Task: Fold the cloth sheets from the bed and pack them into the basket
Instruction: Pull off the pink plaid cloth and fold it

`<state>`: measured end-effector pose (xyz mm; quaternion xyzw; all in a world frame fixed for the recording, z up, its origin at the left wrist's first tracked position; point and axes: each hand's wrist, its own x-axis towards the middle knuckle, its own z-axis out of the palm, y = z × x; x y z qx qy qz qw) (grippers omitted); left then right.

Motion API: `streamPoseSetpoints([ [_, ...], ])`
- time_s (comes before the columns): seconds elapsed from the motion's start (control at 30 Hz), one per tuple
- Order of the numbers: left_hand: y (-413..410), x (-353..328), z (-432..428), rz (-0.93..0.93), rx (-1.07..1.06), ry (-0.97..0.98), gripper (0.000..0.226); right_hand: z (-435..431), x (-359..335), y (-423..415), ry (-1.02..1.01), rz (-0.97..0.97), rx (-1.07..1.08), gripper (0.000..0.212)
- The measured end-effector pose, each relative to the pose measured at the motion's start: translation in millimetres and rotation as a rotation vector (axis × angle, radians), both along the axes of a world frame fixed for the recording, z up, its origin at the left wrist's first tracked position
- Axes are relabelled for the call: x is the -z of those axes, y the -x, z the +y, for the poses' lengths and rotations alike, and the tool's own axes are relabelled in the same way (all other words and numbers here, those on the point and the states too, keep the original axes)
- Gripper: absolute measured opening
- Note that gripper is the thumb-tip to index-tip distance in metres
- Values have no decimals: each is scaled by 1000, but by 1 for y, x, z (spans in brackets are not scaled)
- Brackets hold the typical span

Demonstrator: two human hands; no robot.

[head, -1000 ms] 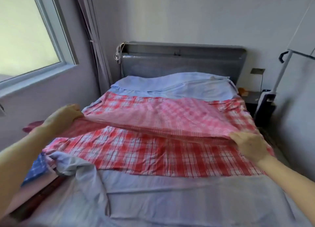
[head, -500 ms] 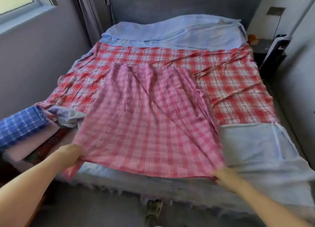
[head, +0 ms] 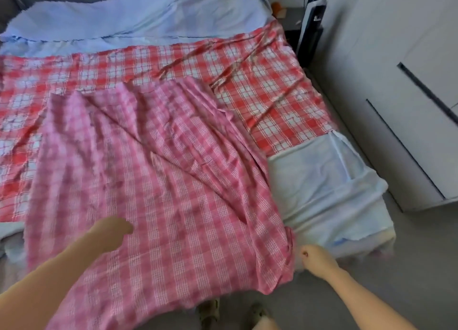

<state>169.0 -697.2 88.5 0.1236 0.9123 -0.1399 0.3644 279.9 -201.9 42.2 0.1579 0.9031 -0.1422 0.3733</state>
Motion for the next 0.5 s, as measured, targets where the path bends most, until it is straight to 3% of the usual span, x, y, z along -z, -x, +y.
streamPoseSetpoints([
  [0.17, 56, 42, 113, 90, 70, -148, 50, 21, 43, 2, 73, 3, 500, 34],
  [0.4, 109, 117, 269, 182, 59, -502, 34, 29, 131, 65, 397, 14, 1145, 49],
  [0.5, 128, 140, 326, 212, 13, -661, 26, 27, 153, 78, 430, 54, 1205, 19],
])
